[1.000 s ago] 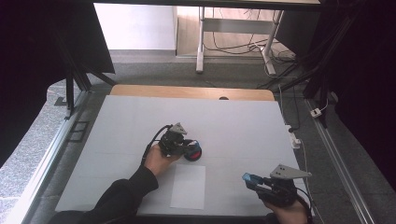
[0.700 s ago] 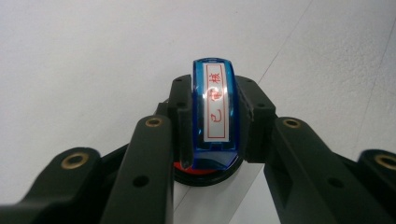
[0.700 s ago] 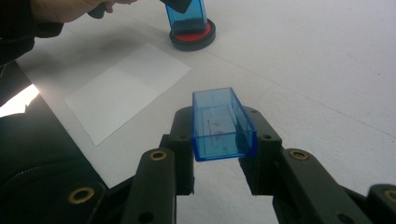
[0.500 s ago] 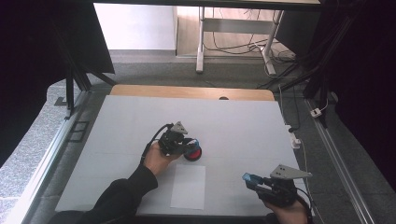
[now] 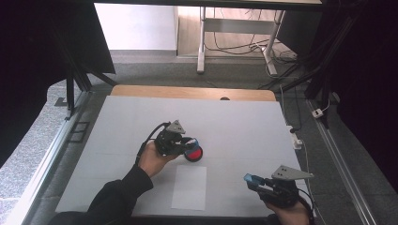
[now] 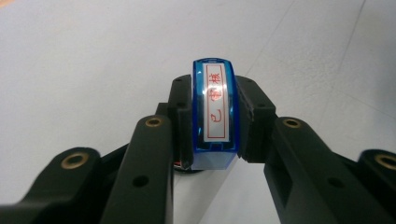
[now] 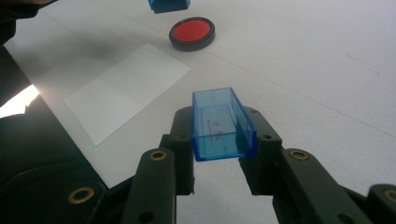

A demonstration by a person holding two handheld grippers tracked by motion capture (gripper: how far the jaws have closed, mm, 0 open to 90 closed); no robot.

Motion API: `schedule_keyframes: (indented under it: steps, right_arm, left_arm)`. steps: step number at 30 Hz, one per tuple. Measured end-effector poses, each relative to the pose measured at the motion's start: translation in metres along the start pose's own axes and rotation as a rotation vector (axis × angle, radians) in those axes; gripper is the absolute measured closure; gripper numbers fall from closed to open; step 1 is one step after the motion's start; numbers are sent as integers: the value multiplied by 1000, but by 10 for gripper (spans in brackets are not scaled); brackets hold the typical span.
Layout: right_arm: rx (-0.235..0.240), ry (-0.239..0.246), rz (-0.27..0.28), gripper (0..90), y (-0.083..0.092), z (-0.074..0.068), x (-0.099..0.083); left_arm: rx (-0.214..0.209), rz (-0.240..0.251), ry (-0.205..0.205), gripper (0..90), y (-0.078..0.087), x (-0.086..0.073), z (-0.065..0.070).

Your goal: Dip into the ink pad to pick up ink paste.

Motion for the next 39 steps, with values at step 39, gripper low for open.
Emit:
schedule_keyframes:
  steps: [39]
  right_arm:
    - [6, 26, -3, 684, 1, -2, 0]
  left_arm:
    - [-107, 67, -34, 703, 43, -21, 40]
Point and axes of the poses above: each handheld gripper's, and its own axes: y roughly backward along the jaws, x roughly out of its top, z roughly to its right, the point moved 6 cm from there along -y, roughly forward along the jaws, and after that the axes turned 2 degrees about -x, right-handed, at the moved point
